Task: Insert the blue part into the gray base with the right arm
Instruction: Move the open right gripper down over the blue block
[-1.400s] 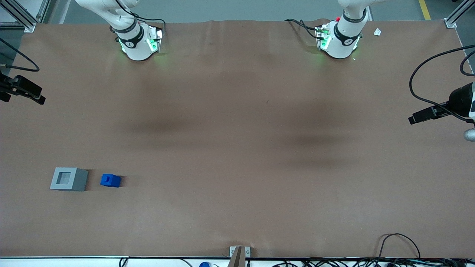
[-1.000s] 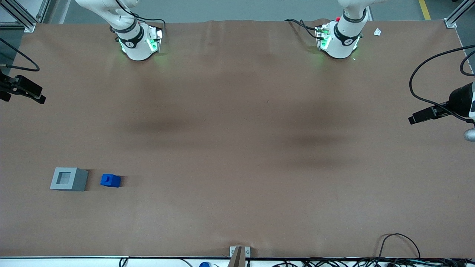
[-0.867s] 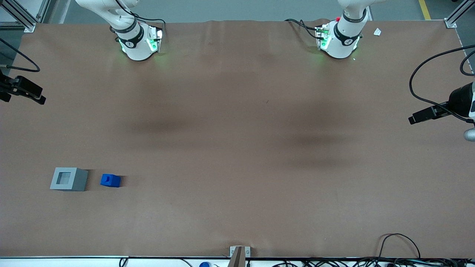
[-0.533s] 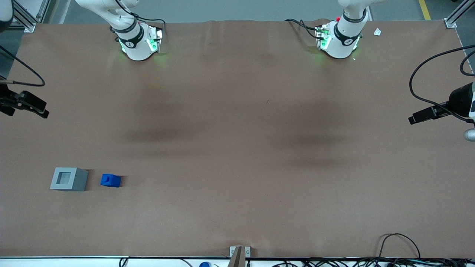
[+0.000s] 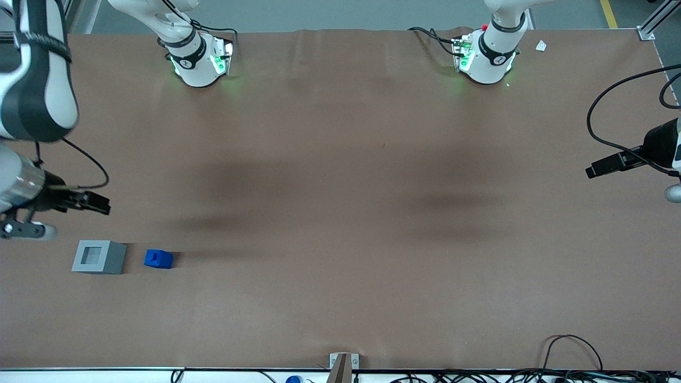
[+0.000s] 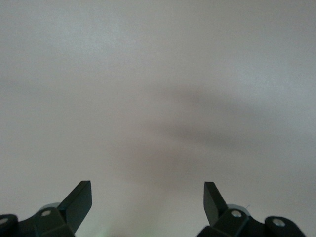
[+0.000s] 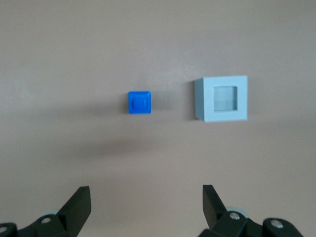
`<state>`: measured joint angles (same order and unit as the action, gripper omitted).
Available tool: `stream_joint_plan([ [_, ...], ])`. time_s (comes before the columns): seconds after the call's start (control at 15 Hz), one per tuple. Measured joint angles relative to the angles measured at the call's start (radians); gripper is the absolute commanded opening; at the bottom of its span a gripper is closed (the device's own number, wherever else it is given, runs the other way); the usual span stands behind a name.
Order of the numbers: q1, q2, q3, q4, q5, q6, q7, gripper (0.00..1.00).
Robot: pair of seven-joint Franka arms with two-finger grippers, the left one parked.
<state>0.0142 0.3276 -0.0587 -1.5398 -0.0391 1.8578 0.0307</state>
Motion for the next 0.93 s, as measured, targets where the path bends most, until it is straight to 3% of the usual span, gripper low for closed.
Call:
stream_joint_plan([
  [0.47, 0.000, 0.162, -0.001, -0.001, 0.059, 0.163, 0.005, 1.00],
  [0.93, -0.002, 0.304, -0.005, -0.003, 0.062, 0.293, 0.006, 1.00],
])
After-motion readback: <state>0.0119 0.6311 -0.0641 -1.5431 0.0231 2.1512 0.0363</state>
